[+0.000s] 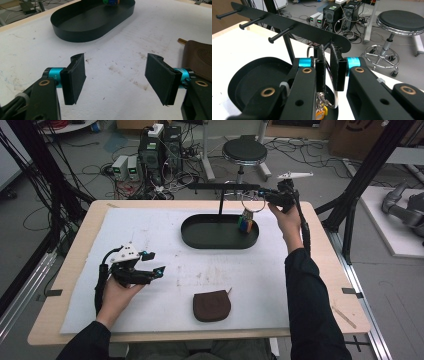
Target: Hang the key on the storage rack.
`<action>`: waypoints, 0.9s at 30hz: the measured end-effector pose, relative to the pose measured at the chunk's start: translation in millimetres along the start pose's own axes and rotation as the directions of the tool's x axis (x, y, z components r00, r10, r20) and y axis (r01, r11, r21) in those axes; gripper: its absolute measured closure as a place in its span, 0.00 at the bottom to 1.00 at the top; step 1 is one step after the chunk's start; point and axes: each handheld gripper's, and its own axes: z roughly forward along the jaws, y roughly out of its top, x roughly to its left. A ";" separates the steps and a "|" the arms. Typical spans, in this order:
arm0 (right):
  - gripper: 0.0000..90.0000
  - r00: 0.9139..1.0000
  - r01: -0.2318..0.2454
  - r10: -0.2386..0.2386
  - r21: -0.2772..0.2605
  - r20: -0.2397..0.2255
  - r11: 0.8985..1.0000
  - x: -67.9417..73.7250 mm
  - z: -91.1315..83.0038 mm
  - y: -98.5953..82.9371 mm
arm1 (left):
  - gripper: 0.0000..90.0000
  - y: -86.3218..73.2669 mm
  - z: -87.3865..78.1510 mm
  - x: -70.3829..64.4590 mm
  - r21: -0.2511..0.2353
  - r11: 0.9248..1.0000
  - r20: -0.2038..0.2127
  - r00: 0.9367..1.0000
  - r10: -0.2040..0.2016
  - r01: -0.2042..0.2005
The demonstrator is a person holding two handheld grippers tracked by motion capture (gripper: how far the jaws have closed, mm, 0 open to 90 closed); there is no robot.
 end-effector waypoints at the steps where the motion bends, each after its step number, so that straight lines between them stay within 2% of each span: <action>1: 0.93 1.000 0.003 -0.003 0.002 0.007 1.000 0.1 0.1 0.0 | 0.36 -0.1 0.0 -0.1 0.000 1.000 0.000 1.000 -0.002 0.002; 5: 0.91 0.999 0.016 -0.016 0.006 0.035 1.000 1.3 0.7 0.3 | 0.36 -0.3 -0.1 -0.1 -0.002 1.000 0.000 1.000 -0.005 0.005; 12: 0.89 0.996 0.008 -0.008 0.005 0.084 1.000 3.0 2.8 -0.1 | 0.36 -0.5 0.1 -0.1 -0.002 1.000 0.000 1.000 -0.005 0.005; 14: 0.88 0.997 0.008 -0.009 0.005 0.082 1.000 2.9 3.0 -0.3 | 0.36 -0.6 0.1 -0.1 -0.001 1.000 0.000 1.000 -0.004 0.004; 18: 0.84 0.994 0.007 -0.008 0.010 0.107 1.000 3.1 3.8 -0.7 | 0.36 -0.8 0.0 -0.2 -0.002 1.000 0.000 1.000 -0.007 0.007; 27: 0.79 0.993 0.005 -0.006 0.010 0.118 1.000 3.0 1.5 -0.9 | 0.36 -0.7 -0.5 -0.2 -0.001 1.000 -0.001 1.000 -0.004 0.004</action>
